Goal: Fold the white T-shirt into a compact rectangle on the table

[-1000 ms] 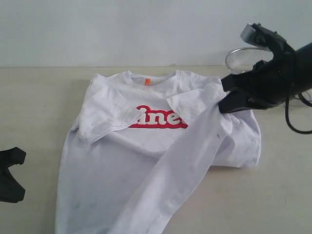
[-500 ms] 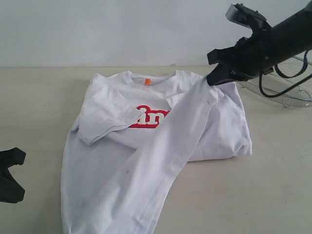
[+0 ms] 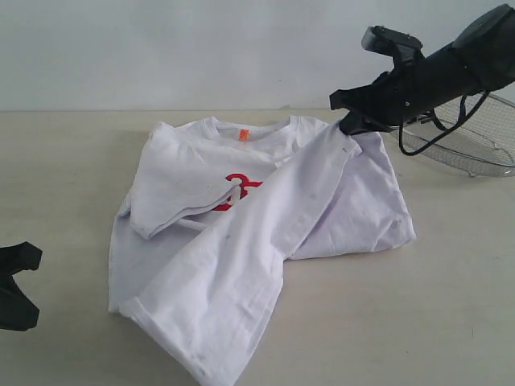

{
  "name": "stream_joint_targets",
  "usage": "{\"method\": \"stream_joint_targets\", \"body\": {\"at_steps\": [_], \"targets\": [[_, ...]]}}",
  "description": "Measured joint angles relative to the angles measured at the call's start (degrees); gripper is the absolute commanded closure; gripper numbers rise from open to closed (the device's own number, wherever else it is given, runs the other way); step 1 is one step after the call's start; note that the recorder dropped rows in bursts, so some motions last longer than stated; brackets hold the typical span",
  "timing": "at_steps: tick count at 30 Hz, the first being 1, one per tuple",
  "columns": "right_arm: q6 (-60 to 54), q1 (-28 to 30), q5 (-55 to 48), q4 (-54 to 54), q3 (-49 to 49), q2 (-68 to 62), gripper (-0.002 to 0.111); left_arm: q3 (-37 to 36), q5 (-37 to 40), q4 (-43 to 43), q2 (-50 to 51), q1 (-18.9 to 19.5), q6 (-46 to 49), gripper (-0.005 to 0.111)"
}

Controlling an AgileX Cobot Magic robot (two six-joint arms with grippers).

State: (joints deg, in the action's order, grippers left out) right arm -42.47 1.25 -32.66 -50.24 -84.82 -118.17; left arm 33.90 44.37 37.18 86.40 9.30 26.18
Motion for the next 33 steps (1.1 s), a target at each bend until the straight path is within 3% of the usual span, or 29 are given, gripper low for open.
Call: {"method": "stream_joint_targets", "body": {"at_steps": [25, 27, 33], "targets": [[0.5, 0.0, 5.75, 0.0, -0.16, -3.57, 0.106, 0.0, -0.5, -0.78, 0.0, 0.0, 0.0, 0.102], [0.38, 0.0, 5.75, 0.0, -0.16, -3.57, 0.096, 0.0, -0.5, -0.88, 0.0, 0.0, 0.0, 0.102], [-0.02, 0.0, 5.75, 0.0, -0.16, -3.57, 0.048, 0.0, -0.93, -1.66, 0.0, 0.0, 0.0, 0.102]]}}
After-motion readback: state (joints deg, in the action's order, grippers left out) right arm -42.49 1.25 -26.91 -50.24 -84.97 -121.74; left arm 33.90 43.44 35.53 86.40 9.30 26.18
